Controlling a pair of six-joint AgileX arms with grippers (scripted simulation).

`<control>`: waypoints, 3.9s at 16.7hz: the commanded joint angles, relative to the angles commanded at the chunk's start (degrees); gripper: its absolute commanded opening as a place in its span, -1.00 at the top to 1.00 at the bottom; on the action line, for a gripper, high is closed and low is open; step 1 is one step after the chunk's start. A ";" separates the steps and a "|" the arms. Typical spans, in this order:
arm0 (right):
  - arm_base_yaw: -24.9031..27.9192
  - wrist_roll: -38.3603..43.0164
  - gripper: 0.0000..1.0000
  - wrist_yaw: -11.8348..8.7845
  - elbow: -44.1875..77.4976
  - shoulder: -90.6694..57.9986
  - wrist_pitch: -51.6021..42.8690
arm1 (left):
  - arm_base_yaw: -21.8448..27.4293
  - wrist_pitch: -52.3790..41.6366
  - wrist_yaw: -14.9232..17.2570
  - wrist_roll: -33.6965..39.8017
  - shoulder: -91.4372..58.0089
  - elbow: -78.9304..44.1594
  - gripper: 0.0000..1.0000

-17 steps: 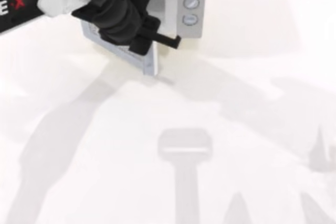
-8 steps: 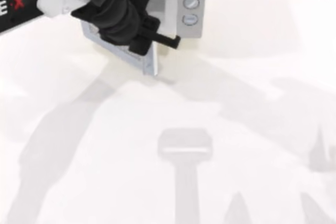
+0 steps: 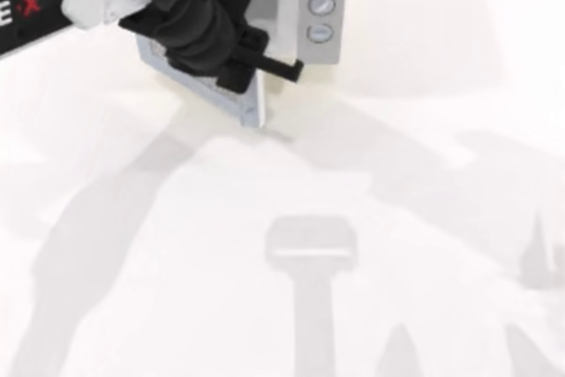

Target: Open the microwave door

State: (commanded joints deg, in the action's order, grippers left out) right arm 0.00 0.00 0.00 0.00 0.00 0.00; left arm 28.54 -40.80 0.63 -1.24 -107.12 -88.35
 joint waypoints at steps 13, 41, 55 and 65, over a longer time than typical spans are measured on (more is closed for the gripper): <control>0.00 0.00 -1.00 0.00 0.00 0.00 0.00 | -2.61 0.53 4.53 -7.80 3.60 4.54 1.00; 0.00 0.00 -1.00 0.00 0.00 0.00 0.00 | -3.14 0.25 5.87 -9.58 4.15 5.47 1.00; 0.00 0.00 -1.00 0.00 0.00 0.00 0.00 | -5.79 -0.14 9.33 -16.35 6.43 7.84 1.00; 0.00 0.00 -1.00 0.00 0.00 0.00 0.00 | -5.79 -0.14 9.33 -16.35 6.43 7.84 1.00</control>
State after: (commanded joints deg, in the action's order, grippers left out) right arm 0.00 0.00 0.00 0.00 0.00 0.00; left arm 22.74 -40.94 9.96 -17.59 -100.69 -80.51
